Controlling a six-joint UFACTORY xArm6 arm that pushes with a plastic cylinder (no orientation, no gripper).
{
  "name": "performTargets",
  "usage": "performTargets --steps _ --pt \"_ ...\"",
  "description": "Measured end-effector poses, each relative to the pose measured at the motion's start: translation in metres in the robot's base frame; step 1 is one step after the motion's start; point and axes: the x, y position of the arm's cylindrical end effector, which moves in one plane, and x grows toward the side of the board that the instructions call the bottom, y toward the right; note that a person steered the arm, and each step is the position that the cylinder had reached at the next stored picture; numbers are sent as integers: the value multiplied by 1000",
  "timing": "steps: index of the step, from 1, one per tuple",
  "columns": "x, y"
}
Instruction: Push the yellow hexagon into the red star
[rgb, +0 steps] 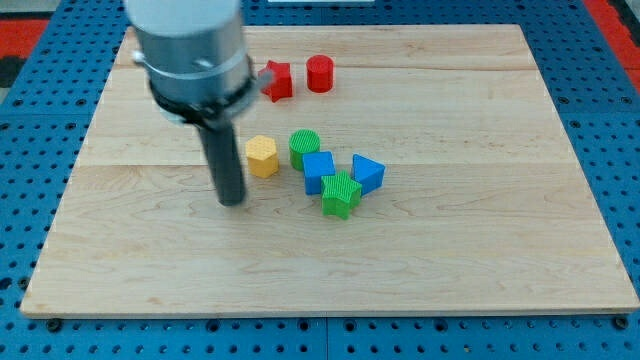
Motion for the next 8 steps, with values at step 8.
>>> performTargets --steps 8 --pt "-117 -17"
